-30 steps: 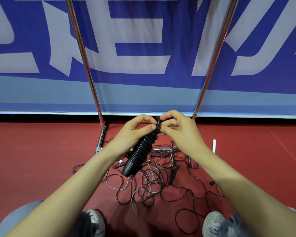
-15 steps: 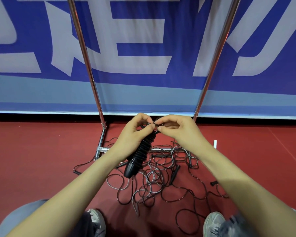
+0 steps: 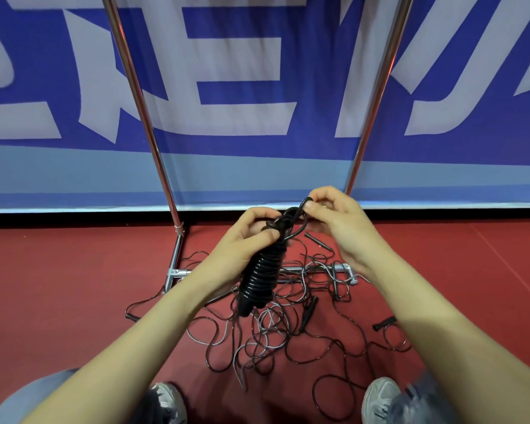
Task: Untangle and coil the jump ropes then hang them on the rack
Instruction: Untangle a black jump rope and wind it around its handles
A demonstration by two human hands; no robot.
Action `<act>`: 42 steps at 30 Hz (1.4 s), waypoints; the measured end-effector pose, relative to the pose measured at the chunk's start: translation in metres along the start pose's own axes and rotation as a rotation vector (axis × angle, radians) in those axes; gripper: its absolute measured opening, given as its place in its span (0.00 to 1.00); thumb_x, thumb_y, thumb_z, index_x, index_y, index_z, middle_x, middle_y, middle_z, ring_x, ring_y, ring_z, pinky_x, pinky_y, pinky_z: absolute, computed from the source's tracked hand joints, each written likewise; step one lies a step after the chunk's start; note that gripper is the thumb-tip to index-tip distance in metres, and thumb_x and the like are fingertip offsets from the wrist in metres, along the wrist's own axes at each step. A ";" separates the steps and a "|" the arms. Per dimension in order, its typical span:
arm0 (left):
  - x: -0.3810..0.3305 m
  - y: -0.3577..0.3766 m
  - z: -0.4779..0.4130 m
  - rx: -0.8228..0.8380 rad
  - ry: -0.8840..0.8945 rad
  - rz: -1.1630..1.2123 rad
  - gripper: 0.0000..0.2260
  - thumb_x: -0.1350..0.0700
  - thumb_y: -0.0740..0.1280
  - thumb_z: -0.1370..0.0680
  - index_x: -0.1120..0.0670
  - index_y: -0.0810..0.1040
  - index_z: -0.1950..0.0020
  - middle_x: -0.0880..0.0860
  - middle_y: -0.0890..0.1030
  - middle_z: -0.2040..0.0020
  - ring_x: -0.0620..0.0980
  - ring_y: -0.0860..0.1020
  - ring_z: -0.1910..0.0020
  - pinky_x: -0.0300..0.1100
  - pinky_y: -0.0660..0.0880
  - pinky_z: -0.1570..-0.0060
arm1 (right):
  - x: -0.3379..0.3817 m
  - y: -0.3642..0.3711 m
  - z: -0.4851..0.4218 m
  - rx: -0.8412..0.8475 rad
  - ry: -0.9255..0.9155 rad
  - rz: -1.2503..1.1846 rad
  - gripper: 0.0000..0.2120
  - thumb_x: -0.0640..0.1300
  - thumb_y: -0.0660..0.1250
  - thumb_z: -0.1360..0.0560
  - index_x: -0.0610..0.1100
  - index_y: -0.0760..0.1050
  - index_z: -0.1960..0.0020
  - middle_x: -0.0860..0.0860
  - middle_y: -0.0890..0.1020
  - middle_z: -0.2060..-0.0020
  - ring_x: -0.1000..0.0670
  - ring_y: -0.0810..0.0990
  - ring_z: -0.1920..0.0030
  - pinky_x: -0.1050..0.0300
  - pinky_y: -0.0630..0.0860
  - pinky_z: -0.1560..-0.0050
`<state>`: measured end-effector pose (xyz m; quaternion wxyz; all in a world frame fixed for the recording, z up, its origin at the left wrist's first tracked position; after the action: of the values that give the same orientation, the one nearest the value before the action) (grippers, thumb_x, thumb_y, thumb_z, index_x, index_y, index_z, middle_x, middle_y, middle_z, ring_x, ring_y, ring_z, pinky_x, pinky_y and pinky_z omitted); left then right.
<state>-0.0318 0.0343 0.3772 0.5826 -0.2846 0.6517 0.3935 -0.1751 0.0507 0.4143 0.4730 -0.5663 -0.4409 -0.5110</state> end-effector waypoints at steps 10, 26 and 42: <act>0.037 -0.013 0.006 0.080 -0.152 -0.510 0.19 0.63 0.56 0.23 0.42 0.73 0.41 0.51 0.83 0.51 0.58 0.81 0.52 0.55 0.73 0.43 | -0.014 -0.004 -0.007 0.069 0.168 0.020 0.05 0.34 0.68 0.25 0.41 0.75 0.58 0.47 0.78 0.64 0.51 0.77 0.63 0.61 0.75 0.55; 0.011 0.013 -0.014 -0.094 0.130 -0.494 0.07 0.52 0.65 0.20 0.38 0.78 0.53 0.44 0.77 0.65 0.45 0.73 0.64 0.43 0.70 0.59 | -0.014 0.021 -0.006 0.037 0.081 0.184 0.07 0.39 0.69 0.25 0.47 0.73 0.59 0.52 0.76 0.68 0.54 0.73 0.67 0.60 0.68 0.60; 0.017 -0.005 -0.023 -0.115 0.039 -0.398 0.13 0.50 0.68 0.29 0.58 0.75 0.51 0.62 0.75 0.51 0.53 0.73 0.55 0.48 0.70 0.51 | 0.001 0.049 0.016 0.094 -0.061 0.102 0.10 0.35 0.65 0.23 0.47 0.70 0.58 0.50 0.74 0.63 0.53 0.72 0.60 0.65 0.69 0.57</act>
<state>-0.0426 0.0139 0.3596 0.6188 -0.4480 0.5703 0.3018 -0.1240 0.0586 0.4107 0.5108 -0.5806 -0.4492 -0.4474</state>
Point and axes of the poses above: each hand's wrist, its own z-axis away from the middle knuckle, its own y-axis out of the palm, x = y × z, the point moved 9 cm from there along -z, towards the middle knuckle
